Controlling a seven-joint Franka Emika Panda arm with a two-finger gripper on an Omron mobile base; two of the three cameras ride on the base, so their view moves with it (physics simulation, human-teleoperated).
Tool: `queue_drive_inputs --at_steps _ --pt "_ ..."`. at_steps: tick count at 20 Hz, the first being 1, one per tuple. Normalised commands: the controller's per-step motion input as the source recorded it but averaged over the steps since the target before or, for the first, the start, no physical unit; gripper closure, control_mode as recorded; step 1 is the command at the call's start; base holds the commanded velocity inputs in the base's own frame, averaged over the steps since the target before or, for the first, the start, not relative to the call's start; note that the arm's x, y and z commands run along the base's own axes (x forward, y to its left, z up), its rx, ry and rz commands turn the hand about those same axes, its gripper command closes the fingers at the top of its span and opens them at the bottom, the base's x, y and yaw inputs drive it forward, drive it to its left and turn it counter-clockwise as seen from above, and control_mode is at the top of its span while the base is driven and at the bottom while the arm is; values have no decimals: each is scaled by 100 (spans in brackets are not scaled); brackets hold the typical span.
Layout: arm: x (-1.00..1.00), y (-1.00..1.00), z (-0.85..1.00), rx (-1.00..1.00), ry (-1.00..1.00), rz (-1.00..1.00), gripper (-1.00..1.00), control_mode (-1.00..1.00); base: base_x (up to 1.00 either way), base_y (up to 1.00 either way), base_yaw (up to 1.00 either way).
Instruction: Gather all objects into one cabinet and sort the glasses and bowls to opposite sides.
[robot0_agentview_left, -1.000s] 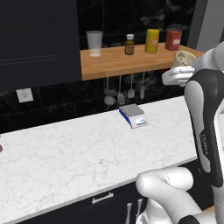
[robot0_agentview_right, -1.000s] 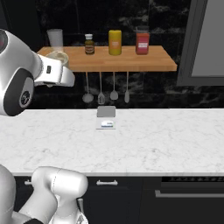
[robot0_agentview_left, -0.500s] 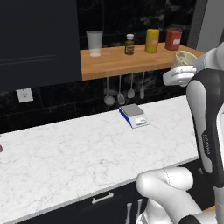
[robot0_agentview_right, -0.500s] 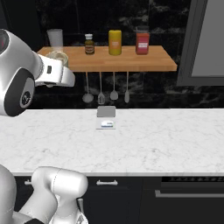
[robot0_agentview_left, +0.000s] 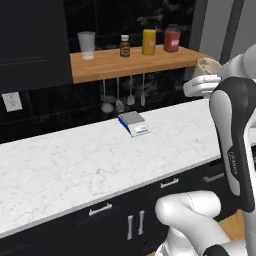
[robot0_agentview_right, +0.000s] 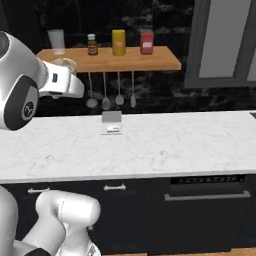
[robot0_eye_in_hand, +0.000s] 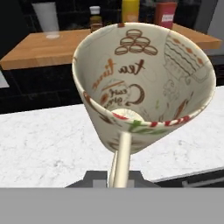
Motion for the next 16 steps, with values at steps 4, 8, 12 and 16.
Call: queue_drive_inputs --at_steps 4,8,12,16 --pt "0 0 0 0 0 0 100 100 -74 -64 -58" --pt "0 0 0 0 0 0 100 100 -48 -52 -69" --pt "0 0 0 0 0 0 100 100 -19 -52 -76" --pt "0 0 0 0 0 0 100 100 30 -52 -69"
